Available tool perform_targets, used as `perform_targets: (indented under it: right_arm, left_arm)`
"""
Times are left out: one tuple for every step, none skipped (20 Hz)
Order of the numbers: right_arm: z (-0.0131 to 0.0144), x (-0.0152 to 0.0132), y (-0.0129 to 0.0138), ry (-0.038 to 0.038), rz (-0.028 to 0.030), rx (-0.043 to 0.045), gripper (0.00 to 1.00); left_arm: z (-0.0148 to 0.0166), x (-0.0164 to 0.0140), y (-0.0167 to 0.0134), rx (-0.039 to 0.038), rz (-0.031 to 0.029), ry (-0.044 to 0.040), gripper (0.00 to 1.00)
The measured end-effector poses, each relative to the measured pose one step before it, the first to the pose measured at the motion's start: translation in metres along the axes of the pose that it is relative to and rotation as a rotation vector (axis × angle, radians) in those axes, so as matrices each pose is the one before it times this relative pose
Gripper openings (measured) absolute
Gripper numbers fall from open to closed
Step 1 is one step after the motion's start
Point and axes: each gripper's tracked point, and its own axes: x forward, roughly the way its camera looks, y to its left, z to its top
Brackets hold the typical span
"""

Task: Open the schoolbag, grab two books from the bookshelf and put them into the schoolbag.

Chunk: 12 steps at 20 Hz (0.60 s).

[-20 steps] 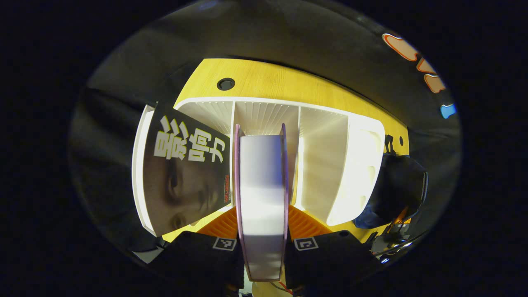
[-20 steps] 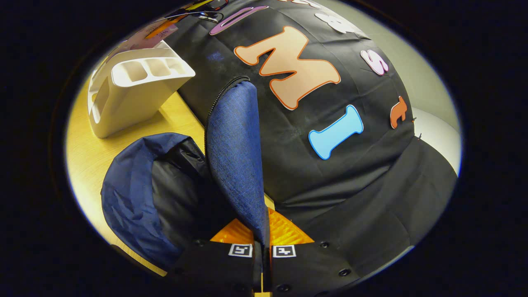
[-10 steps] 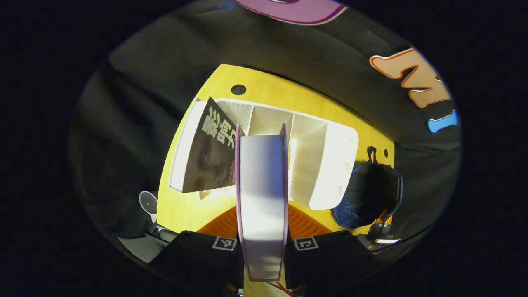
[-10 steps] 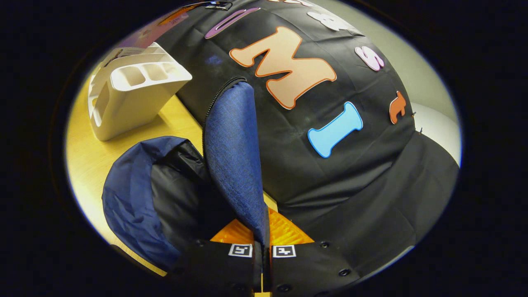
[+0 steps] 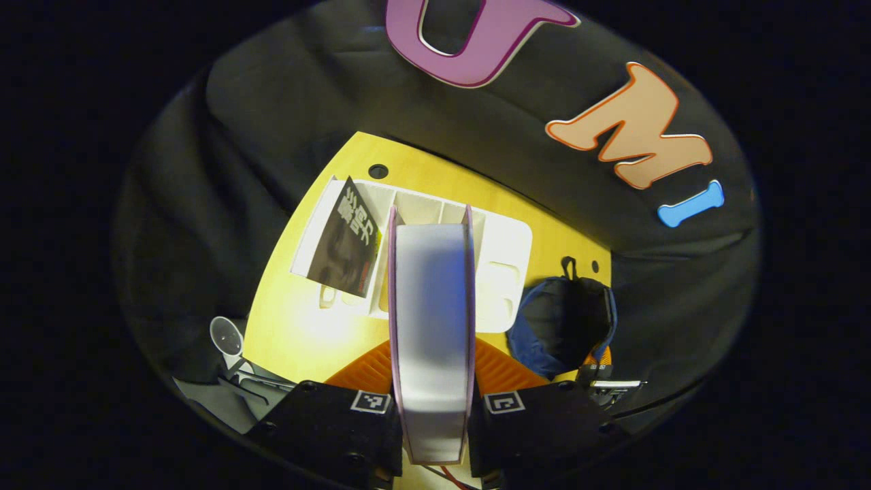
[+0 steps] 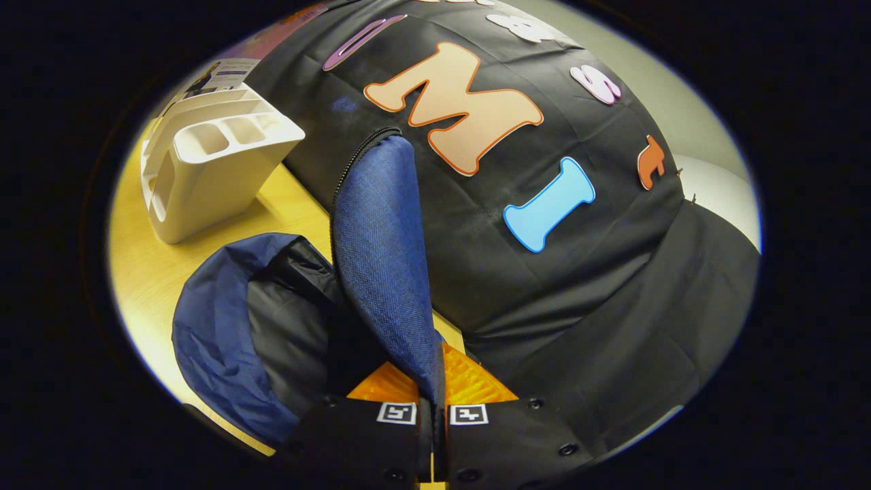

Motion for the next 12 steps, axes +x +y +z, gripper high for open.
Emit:
perform_targets:
  right_arm:
    - [-0.00008,-0.00051,-0.00038,-0.0005,0.00291,0.00786,0.04]
    - [-0.001,0.00024,-0.00094,0.00006,0.00398,0.00788,0.04]
    - [0.00003,-0.00121,-0.00086,0.0004,0.00399,0.01104,0.04]
    - [-0.00168,-0.00016,-0.00164,0.00038,0.003,0.01713,0.02]
    - [-0.00033,-0.00067,-0.00017,0.00048,0.00587,0.01811,0.07]
    - [-0.00066,-0.00012,-0.00027,0.00042,0.00583,0.01467,0.07]
    - [0.00019,0.00005,0.00043,-0.00042,0.00464,0.0117,0.04]
    - [-0.00078,-0.00034,-0.00075,0.00075,0.00447,0.00878,0.04]
    - [0.00006,-0.00033,-0.00072,0.00034,0.00359,0.00749,0.04]
    - [-0.0008,0.00011,-0.00006,0.00109,0.00384,0.00633,0.04]
    - [0.00041,-0.00075,-0.00073,0.0002,0.00486,0.00572,0.04]
    - [-0.00002,0.00103,-0.00059,0.00083,0.00586,0.00656,0.04]
  left_arm:
    - [-0.00362,-0.004,-0.01251,-0.00345,-0.03343,-0.00703,0.34]
    - [-0.00542,-0.00349,-0.01074,-0.00311,-0.03265,-0.00132,0.35]
    - [-0.00551,0.00058,-0.00849,0.00109,-0.02471,0.00251,0.36]
    - [-0.00435,0.00201,-0.00637,0.00815,-0.01635,-0.00133,0.35]
    - [-0.00397,0.00233,-0.00477,0.0129,-0.00997,-0.00368,0.37]
    - [-0.00448,0.00459,-0.00686,0.01309,-0.01092,-0.0057,0.36]
    - [-0.00438,0.00598,-0.00828,0.01144,-0.01772,-0.00233,0.36]
    - [-0.00564,0.0065,-0.01085,0.00423,-0.02354,0.00141,0.35]
    - [-0.0051,0.00791,-0.01114,-0.00168,-0.02774,0.00624,0.35]
    - [-0.00411,0.01014,-0.00985,-0.00066,-0.02943,0.00536,0.36]
    - [-0.00289,0.00972,-0.00878,-0.0012,-0.02412,0.00354,0.35]
    - [-0.00253,0.01149,-0.00872,0.00479,-0.02021,-0.00019,0.36]
